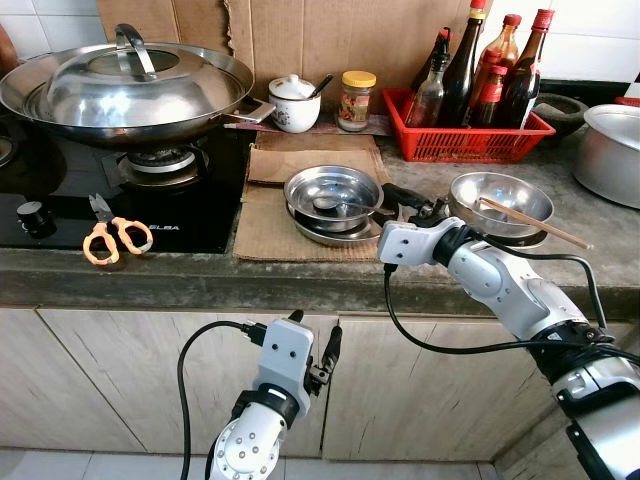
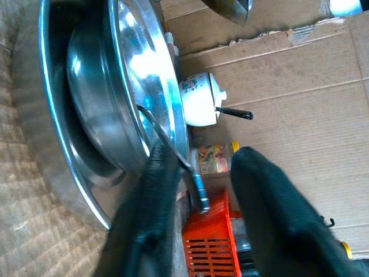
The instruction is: Kitchen organization
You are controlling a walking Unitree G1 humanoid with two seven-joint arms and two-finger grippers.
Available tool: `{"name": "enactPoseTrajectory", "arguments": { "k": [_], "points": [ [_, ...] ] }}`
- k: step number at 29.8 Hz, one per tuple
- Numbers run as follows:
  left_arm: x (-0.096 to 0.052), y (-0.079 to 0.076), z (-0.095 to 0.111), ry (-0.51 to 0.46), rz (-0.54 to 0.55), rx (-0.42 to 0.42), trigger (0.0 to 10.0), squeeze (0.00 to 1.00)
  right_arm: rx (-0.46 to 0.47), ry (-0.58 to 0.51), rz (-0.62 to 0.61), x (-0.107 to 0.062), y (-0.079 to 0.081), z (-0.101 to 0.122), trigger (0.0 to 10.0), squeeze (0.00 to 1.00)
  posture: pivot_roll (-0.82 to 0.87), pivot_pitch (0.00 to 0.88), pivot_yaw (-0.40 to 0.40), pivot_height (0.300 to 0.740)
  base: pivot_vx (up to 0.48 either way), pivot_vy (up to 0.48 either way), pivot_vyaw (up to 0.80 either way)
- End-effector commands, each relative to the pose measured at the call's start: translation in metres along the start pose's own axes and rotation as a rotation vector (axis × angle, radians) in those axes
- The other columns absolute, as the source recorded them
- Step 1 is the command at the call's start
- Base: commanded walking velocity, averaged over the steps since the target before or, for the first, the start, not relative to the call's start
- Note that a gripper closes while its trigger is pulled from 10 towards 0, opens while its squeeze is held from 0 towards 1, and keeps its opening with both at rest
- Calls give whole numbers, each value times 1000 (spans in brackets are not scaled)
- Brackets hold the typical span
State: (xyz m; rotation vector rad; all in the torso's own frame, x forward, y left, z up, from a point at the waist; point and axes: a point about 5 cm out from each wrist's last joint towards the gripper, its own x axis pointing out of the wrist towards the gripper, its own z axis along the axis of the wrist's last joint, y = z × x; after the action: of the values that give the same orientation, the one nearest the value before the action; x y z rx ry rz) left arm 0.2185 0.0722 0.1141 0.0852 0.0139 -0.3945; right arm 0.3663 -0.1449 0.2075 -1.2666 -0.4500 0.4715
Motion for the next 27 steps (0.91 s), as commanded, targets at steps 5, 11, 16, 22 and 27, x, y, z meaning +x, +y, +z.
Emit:
{"name": "enactPoseTrajectory", "arguments": {
  "k": [5,11,16,22,27],
  "points": [
    [2,-1,1,-2,4,-3,10000,0,-22,-4,-26,2,-10,-2,0,0,127,26,-86,740,0,0,0],
    [3,1,1,-1,10,-2,10000,0,-23,-20,-68,1,-16,0,0,0,122,26,-83,740,0,0,0],
    [4,2,1,-2,15,3,10000,0,181,-68,-204,0,-21,13,0,0,124,24,-83,740,0,0,0],
    [4,3,2,-8,25,8,10000,0,578,-69,-354,-7,-13,29,0,0,132,18,-83,740,0,0,0],
    [4,6,2,-8,37,11,10000,0,858,-82,-429,-21,-2,47,0,0,126,13,-71,740,0,0,0]
  ]
}}
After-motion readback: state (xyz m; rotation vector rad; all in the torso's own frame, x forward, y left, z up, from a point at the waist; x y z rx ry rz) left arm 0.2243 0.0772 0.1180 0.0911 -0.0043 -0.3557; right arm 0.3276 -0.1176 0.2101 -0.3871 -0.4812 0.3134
